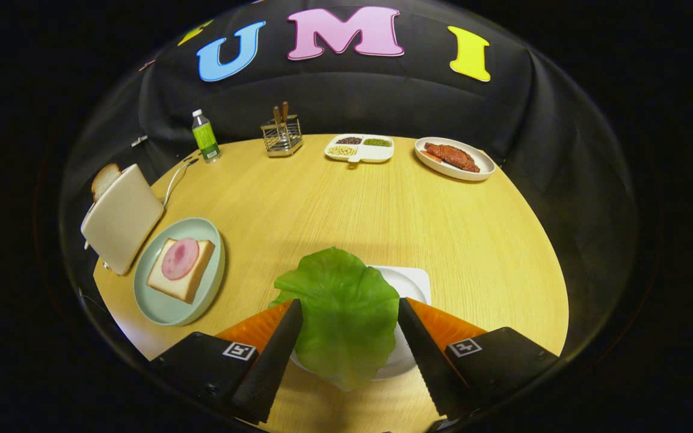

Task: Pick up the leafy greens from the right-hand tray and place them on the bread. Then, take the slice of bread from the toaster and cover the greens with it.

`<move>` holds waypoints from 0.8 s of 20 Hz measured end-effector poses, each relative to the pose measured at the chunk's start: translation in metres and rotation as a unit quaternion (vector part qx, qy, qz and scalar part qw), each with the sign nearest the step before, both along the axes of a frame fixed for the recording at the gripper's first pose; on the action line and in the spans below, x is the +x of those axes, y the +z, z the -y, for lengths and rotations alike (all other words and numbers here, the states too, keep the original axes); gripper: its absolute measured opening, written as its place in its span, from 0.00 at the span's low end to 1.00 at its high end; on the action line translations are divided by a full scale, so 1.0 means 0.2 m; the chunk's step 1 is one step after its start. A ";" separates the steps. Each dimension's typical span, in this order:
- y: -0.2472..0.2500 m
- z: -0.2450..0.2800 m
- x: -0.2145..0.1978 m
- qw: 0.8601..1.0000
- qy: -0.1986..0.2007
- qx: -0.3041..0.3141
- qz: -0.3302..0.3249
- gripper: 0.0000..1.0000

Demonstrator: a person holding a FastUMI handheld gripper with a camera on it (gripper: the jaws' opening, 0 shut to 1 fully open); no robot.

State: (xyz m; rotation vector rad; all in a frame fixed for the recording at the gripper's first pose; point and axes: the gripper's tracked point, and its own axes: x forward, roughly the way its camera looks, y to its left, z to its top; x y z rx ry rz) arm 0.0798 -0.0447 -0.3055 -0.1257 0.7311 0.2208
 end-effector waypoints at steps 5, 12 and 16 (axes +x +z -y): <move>-0.09 0.01 0.00 1.000 0.008 -0.006 -0.020 0.95; -0.14 0.03 -0.02 0.999 0.014 -0.018 -0.031 0.79; -0.14 0.01 -0.02 0.999 0.019 -0.021 -0.027 0.48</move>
